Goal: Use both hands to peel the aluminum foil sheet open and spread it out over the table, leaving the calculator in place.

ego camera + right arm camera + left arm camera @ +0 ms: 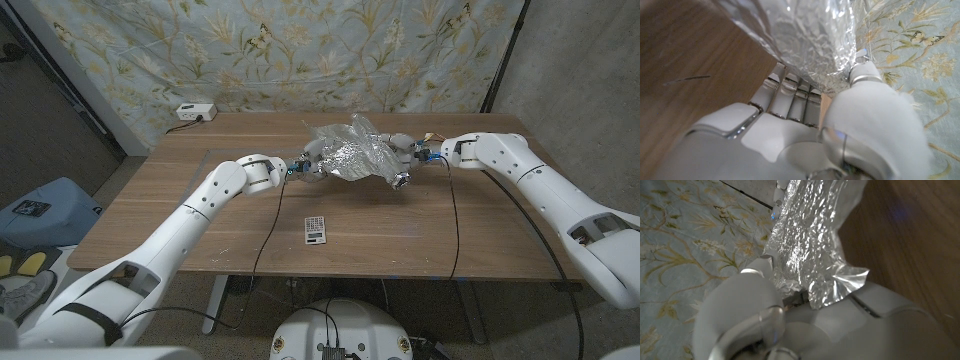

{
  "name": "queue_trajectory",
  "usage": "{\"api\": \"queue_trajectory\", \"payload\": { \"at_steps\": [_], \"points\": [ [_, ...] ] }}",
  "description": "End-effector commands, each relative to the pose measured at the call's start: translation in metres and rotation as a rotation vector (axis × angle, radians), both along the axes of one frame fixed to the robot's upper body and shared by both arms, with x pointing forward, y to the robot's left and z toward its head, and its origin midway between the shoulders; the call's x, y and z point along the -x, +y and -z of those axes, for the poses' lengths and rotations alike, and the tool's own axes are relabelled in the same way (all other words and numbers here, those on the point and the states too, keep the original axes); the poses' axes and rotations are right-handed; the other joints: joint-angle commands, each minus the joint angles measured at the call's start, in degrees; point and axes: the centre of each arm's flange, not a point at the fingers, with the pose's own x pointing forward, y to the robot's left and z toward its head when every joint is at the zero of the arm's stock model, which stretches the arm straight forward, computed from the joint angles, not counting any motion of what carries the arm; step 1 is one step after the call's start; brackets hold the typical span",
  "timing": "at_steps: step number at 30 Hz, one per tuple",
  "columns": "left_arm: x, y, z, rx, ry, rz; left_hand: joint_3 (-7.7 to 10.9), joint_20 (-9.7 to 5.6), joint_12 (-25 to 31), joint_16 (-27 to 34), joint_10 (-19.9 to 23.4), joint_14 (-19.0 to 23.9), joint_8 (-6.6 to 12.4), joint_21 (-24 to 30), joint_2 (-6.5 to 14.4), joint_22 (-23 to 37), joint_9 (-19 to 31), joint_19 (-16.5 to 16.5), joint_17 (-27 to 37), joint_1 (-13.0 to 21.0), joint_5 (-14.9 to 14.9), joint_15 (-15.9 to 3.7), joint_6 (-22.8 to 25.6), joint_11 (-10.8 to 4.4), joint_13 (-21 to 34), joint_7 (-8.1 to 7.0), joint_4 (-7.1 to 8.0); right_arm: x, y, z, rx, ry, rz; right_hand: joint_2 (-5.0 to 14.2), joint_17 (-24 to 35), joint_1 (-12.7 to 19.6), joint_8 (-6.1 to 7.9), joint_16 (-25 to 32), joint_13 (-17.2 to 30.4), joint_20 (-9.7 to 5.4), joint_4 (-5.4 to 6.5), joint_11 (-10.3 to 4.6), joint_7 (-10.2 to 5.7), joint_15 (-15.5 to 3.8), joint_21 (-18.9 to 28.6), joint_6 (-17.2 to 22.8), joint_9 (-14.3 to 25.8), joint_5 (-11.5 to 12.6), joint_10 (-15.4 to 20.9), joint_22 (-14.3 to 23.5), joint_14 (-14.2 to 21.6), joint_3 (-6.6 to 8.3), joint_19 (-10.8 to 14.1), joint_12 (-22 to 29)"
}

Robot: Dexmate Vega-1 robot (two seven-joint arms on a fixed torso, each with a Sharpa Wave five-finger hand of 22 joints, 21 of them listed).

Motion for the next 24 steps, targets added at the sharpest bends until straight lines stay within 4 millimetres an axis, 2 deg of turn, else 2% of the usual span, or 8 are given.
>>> {"api": "queue_trajectory", "payload": {
  "at_steps": [1, 3, 10, 17, 20, 21, 24],
  "points": [
    [0.0004, 0.0023, -0.0003, -0.004, -0.01, -0.013, 0.7, -0.32, 1.54, 0.9, 4.1, 2.72, 0.54, 0.98, 0.84, 0.24, 0.33, 0.74, 0.0, -0.4, -0.19, -1.02, 2.6, -1.09, 0.7, 0.14, 0.59, -0.0013, -0.007, -0.0022, -0.011, -0.006, 0.013, 3.36, 0.19, 2.63, 0.37, -0.29, -0.03, 0.42, 0.06, -0.16, 0.06, -3.39, 0.2, -0.13, 0.29, 0.25, -0.58, 0.18, 0.86, -0.11, 0.23, 0.09],
    [0.0002, 0.0021, -0.0009, -0.005, -0.011, -0.012, 0.91, -0.47, 2.12, 1.37, 5.45, 4.35, 0.38, 1.21, 1.13, 0.27, 0.4, 0.52, 0.03, -0.51, -0.42, -1.98, 2.96, -1.81, 1.03, 0.39, 0.86, -0.0015, -0.0076, -0.0027, -0.014, -0.006, 0.01, 3.33, 0.13, 2.49, 0.28, -0.42, -0.12, 0.43, 0.11, -0.09, 0.04, -3.19, 0.2, -0.37, 0.28, 0.23, -0.66, 0.18, 0.73, -0.17, 0.23, 0.02],
    [-0.0002, 0.0038, -0.0028, -0.01, -0.016, -0.013, 1.43, -0.77, 2.76, 1.62, 6.61, 6.01, 0.26, 1.64, 1.48, 0.31, 0.73, 0.41, -0.05, -0.54, -0.77, -2.5, 3.54, -2.2, 1.58, 0.96, 1.23, -0.0031, -0.0104, -0.0007, -0.053, 0.022, -0.01, 3.33, -0.04, 1.53, 0.01, -0.79, -0.35, 0.57, 0.59, 0.13, 0.22, -3.0, 0.18, -1.24, 0.25, 0.13, -1.05, 0.18, 0.46, -0.52, 0.24, -0.24],
    [-0.0006, 0.0055, -0.0031, -0.018, -0.016, -0.021, 1.36, -1.23, 3.16, 2.02, 7.15, 6.32, 0.39, 1.75, 1.67, 0.34, 1.13, -0.3, 0.57, -0.31, -1.21, -3.25, 4.29, -2.99, 2.02, 1.01, 1.32, -0.0046, -0.0122, 0.0027, -0.076, 0.038, -0.039, 3.27, 0.0, -0.36, -0.22, -1.16, -0.45, 1.65, 1.47, 0.76, 0.63, -2.72, 0.21, -2.34, 0.21, -0.08, -2.0, 0.18, 0.14, -1.18, 0.43, -0.63],
    [-0.0008, 0.0055, -0.0023, -0.015, -0.017, -0.015, 1.36, -1.25, 3.24, 2.03, 7.21, 6.26, 0.35, 1.8, 1.68, 0.35, 1.23, -0.43, 0.67, -0.26, -1.31, -3.26, 4.32, -2.76, 2.15, 0.98, 1.34, -0.0054, -0.0124, 0.0047, -0.082, 0.038, -0.062, 2.77, -0.2, -1.97, -0.31, -1.65, -0.64, 1.96, 2.08, 1.12, 0.9, -2.3, 0.18, -3.04, 0.18, -0.19, -2.29, 0.17, -0.24, -1.87, 0.47, -0.82],
    [-0.0008, 0.0055, -0.0022, -0.02, -0.018, -0.019, 1.4, -1.23, 3.26, 2.04, 7.19, 6.31, 0.33, 1.81, 1.7, 0.35, 1.27, -0.53, 0.67, -0.25, -1.34, -3.28, 4.32, -2.8, 2.19, 1.02, 1.38, -0.0057, -0.0124, 0.0053, -0.084, 0.037, -0.066, 2.49, -0.38, -3.42, -0.45, -2.07, -0.6, 2.16, 2.7, 1.26, 0.97, -2.28, 0.09, -3.84, 0.14, -0.18, -2.87, 0.16, -0.52, -2.43, 0.36, -1.0],
    [-0.0008, 0.0053, -0.0023, -0.025, -0.022, -0.022, 1.44, -1.27, 3.33, 2.03, 7.2, 6.34, 0.33, 1.91, 1.68, 0.36, 1.38, -0.54, 0.7, -0.22, -1.43, -3.3, 4.44, -2.9, 2.33, 0.99, 1.42, -0.0066, -0.0123, 0.0067, -0.096, 0.03, -0.079, 2.18, -0.57, -4.29, -0.43, -2.51, -0.74, 2.34, 2.98, 1.34, 1.07, -2.14, -0.09, -4.21, 0.12, -0.1, -2.97, 0.16, -0.96, -2.79, -0.02, -1.12]
  ]
}}
